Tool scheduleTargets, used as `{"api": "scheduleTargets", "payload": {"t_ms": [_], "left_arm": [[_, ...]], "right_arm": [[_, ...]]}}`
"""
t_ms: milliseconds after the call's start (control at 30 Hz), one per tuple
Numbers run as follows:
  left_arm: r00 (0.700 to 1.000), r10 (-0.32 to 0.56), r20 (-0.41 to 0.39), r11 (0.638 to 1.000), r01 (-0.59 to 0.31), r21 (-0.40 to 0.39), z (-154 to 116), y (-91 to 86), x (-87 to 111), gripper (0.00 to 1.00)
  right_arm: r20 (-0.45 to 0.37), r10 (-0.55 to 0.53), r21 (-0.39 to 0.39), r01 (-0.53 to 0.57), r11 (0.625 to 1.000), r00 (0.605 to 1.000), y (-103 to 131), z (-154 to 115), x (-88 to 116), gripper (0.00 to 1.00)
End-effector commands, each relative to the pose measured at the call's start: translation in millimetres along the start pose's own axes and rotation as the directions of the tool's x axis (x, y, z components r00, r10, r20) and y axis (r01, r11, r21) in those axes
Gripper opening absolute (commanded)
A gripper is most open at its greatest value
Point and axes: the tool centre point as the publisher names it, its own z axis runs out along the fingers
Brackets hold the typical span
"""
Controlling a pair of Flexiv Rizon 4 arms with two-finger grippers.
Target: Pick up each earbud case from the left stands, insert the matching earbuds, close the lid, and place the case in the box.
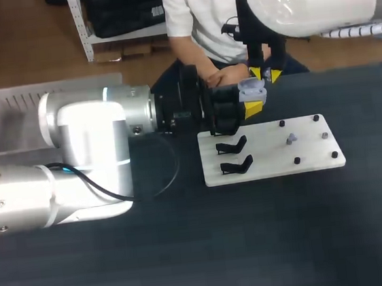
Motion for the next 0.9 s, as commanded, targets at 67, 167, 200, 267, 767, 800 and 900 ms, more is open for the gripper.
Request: {"api": "scheduleTargets", "payload": {"t_ms": [67, 167, 200, 267, 767, 800, 900], "left_arm": [[1.000, 0.004, 0.007, 1.000, -0.004, -0.005, 1, -0.5, 1.5, 0.00], [1.000, 0.004, 0.007, 1.000, -0.004, -0.005, 1, -0.5, 1.5, 0.00], [1.000, 0.004, 0.007, 1.000, -0.004, -0.005, 1, -0.5, 1.5, 0.00], [1.000, 0.004, 0.007, 1.000, -0.004, -0.005, 1, -0.5, 1.5, 0.00], [1.000, 0.004, 0.007, 1.000, -0.004, -0.005, 1, -0.5, 1.5, 0.00], [1.000, 0.004, 0.007, 1.000, -0.004, -0.005, 1, -0.5, 1.5, 0.00], [1.000, 0.004, 0.007, 1.000, -0.004, -0.005, 1, -0.5, 1.5, 0.00]], "right_arm": [[-0.004, -0.009, 0.019, 0.009, 1.000, 1.000, 6, 1, 4, 0.00], [-0.006, -0.013, 0.015, 0.013, 1.000, 1.000, 7, 2, 6, 0.00], [-0.012, -0.015, 0.016, 0.015, 1.000, 1.000, 7, 3, 7, 0.00], [-0.014, -0.018, 0.018, 0.019, 1.000, 1.000, 9, 5, 8, 0.00], [-0.015, -0.025, 0.022, 0.025, 0.999, 1.000, 14, 11, 10, 0.00], [-0.013, -0.026, 0.022, 0.026, 0.999, 1.000, 15, 11, 10, 0.00], [-0.012, -0.029, 0.025, 0.029, 0.999, 1.000, 16, 12, 9, 0.00]]}}
